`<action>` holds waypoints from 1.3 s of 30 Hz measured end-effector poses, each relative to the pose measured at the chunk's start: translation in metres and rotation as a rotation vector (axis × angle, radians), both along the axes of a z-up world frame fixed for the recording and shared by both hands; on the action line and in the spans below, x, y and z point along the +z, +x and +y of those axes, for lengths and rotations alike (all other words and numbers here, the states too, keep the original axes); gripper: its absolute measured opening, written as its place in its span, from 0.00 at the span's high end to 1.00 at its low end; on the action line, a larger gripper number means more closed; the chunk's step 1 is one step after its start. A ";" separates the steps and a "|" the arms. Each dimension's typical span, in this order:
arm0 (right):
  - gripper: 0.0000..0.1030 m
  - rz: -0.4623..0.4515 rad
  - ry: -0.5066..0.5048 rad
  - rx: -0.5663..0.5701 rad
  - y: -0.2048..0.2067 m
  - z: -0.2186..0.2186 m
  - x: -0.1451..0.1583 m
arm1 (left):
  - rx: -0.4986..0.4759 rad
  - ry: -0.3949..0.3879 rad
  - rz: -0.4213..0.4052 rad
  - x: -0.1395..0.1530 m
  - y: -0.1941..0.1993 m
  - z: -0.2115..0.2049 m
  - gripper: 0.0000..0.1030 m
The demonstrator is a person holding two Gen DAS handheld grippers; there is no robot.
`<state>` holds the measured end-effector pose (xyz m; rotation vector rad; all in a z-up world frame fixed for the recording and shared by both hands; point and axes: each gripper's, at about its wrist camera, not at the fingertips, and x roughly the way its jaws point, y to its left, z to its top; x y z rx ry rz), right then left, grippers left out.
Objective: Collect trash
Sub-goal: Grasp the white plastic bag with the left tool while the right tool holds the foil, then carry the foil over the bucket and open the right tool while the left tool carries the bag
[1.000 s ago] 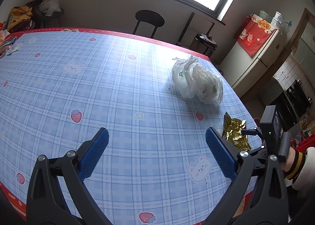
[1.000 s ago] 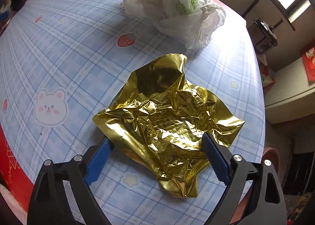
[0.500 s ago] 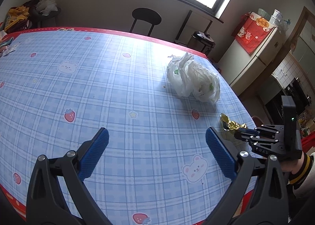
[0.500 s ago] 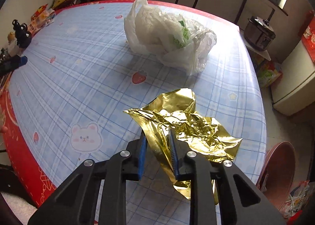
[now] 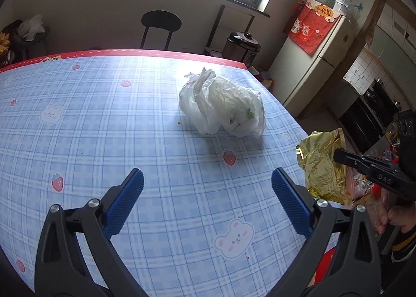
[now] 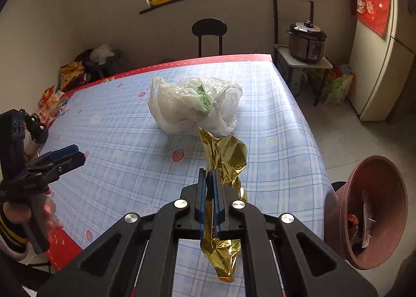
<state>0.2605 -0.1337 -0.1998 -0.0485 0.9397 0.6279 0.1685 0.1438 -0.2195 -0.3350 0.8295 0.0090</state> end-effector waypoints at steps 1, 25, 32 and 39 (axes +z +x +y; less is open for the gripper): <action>0.93 -0.002 0.008 -0.009 -0.001 -0.004 0.001 | -0.011 0.004 -0.011 0.002 0.008 -0.002 0.06; 0.93 -0.038 0.055 -0.131 -0.001 -0.060 0.019 | 0.045 -0.113 0.132 -0.076 0.198 -0.005 0.45; 0.93 -0.048 0.091 -0.104 -0.005 -0.058 0.024 | -0.001 -0.015 0.158 -0.056 0.163 -0.007 0.71; 0.93 -0.075 0.125 -0.065 -0.012 -0.053 0.039 | -0.001 0.045 0.142 -0.029 0.112 -0.001 0.77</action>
